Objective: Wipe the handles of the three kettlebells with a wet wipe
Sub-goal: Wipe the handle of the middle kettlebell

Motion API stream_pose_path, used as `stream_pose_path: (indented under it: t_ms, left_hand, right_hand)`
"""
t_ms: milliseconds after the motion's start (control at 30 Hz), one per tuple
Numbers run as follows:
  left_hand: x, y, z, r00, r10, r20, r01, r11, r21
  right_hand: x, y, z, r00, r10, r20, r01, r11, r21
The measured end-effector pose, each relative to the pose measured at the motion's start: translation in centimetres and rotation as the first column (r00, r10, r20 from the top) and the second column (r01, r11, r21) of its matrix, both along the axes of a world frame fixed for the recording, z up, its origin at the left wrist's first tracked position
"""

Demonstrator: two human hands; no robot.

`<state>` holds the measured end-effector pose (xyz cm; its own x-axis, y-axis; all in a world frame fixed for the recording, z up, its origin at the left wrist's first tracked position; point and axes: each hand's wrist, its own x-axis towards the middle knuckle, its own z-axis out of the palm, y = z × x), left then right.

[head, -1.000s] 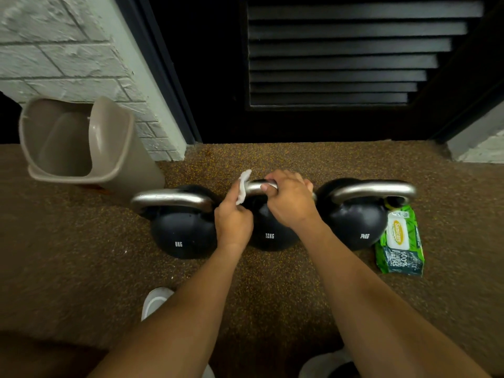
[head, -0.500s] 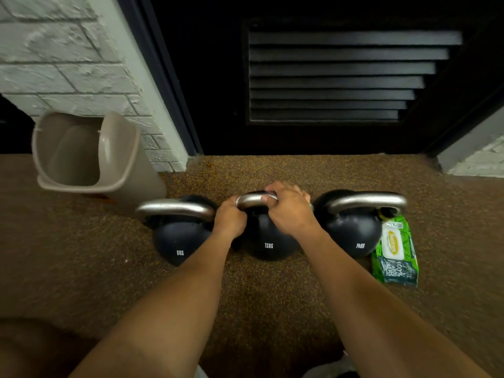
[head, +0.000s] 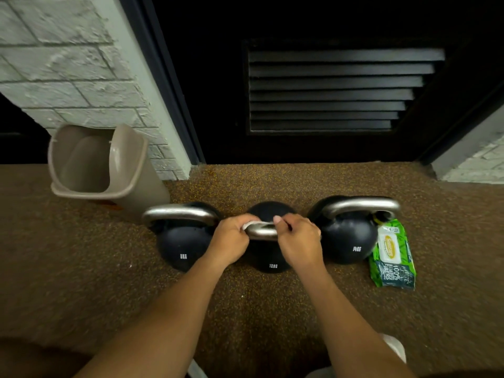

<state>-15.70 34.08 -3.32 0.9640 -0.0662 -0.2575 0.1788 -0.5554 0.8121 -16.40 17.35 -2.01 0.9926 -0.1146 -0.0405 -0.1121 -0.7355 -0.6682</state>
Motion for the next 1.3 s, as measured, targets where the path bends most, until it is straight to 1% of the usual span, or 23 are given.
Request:
stream_pose_path:
  t_ms: [67,100,133,200,233,267,333,367,400,433,533,567,600,633,700,767,800,867,967,1067,1167,1200,1300]
  left_hand:
    - [-1.4,-0.3,-0.1,1.0,-0.013,0.021,0.014,1.0,-0.016]
    - [-2.2,-0.5,-0.2,0.999,-0.012,0.033,0.013,1.0,-0.024]
    - [-3.0,-0.7,-0.4,0.999,-0.008,0.047,0.009,1.0,-0.023]
    - [-4.3,-0.8,-0.8,0.998,-0.007,0.057,0.008,1.0,-0.015]
    - [-4.8,-0.7,-1.0,0.999,-0.018,0.042,0.019,1.0,-0.011]
    - [-5.4,-0.6,-1.1,0.999,-0.035,0.025,0.035,0.999,-0.01]
    - [-6.5,-0.6,-1.2,0.998,-0.058,0.008,0.059,0.998,-0.026]
    - [-7.0,-0.6,-1.2,0.998,-0.057,-0.003,0.057,0.998,-0.033]
    - [-7.4,-0.7,-1.1,0.999,-0.042,-0.017,0.041,0.999,-0.036]
    - [-7.6,-0.7,-1.0,1.0,-0.009,-0.026,0.008,0.999,-0.035]
    - [-6.9,0.0,-0.5,0.984,0.18,0.001,-0.18,0.983,0.028]
    - [-6.4,0.6,-0.5,0.974,0.224,0.02,-0.225,0.972,0.066]
    - [-5.9,1.1,-0.5,0.974,0.223,0.028,-0.225,0.969,0.106]
    - [-5.5,1.4,-0.6,0.985,0.174,0.016,-0.175,0.974,0.146]
    - [-5.4,1.7,-1.1,0.998,-0.015,-0.062,0.028,0.979,0.204]
    - [-5.9,1.8,-1.7,0.97,-0.178,-0.166,0.216,0.944,0.251]
    - [-6.2,1.8,-1.7,0.955,-0.217,-0.201,0.268,0.92,0.284]
    - [-6.5,2.0,-1.3,0.947,-0.245,-0.21,0.304,0.893,0.331]
    - [-6.9,1.4,0.3,0.935,-0.323,-0.144,0.353,0.885,0.304]
    - [-7.5,-1.0,2.6,0.9,-0.407,-0.154,0.435,0.845,0.312]
    - [-7.9,-3.9,4.3,0.888,-0.404,-0.22,0.46,0.794,0.397]
    - [-7.9,-4.7,4.7,0.891,-0.391,-0.231,0.454,0.793,0.407]
    - [-7.4,-6.8,4.9,0.912,-0.322,-0.254,0.403,0.819,0.409]
  right_hand:
    - [-1.6,0.2,-0.4,0.989,-0.145,-0.014,0.144,0.989,-0.044]
    - [-2.3,0.0,-0.6,0.97,-0.235,-0.061,0.231,0.97,-0.072]
    - [-3.0,-0.3,-0.8,0.933,-0.332,-0.138,0.322,0.943,-0.089]
    - [-4.2,-1.3,-0.8,0.808,-0.486,-0.334,0.503,0.864,-0.041]
    - [-4.7,-1.7,-1.2,0.733,-0.524,-0.434,0.594,0.804,0.034]
    - [-5.1,-2.0,-1.3,0.66,-0.537,-0.525,0.687,0.714,0.135]
    - [-5.7,-2.0,-1.9,0.544,-0.521,-0.657,0.828,0.457,0.323]
    - [-6.0,-2.0,-2.3,0.501,-0.513,-0.697,0.863,0.36,0.355]
    - [-6.3,-2.0,-2.6,0.482,-0.494,-0.723,0.875,0.315,0.368]
    - [-6.5,-2.1,-3.0,0.484,-0.472,-0.737,0.874,0.296,0.384]
    - [-6.9,-2.1,-2.7,0.504,-0.436,-0.746,0.864,0.278,0.42]
    - [-6.9,-2.2,-2.6,0.507,-0.433,-0.746,0.862,0.277,0.425]
    - [-7.1,-2.3,-2.3,0.512,-0.426,-0.746,0.858,0.286,0.426]
    - [-7.1,-2.3,-2.4,0.516,-0.42,-0.746,0.855,0.299,0.424]
    - [-7.2,-2.4,-2.4,0.525,-0.411,-0.745,0.849,0.314,0.425]
    - [-7.2,-2.5,-2.7,0.523,-0.412,-0.746,0.85,0.315,0.422]
    - [-7.2,-2.5,-2.8,0.519,-0.412,-0.749,0.852,0.32,0.414]
    - [-7.0,-2.5,-3.0,0.519,-0.415,-0.748,0.852,0.323,0.412]
    - [-6.7,-2.0,-3.4,0.532,-0.425,-0.732,0.843,0.342,0.415]
    - [-6.5,-1.2,-3.5,0.533,-0.46,-0.71,0.843,0.363,0.397]
    - [-6.4,-0.8,-3.5,0.546,-0.489,-0.681,0.835,0.39,0.389]
    - [-6.4,-0.8,-3.4,0.554,-0.49,-0.674,0.829,0.397,0.393]
    - [-6.4,-1.0,-3.5,0.535,-0.482,-0.694,0.843,0.366,0.395]
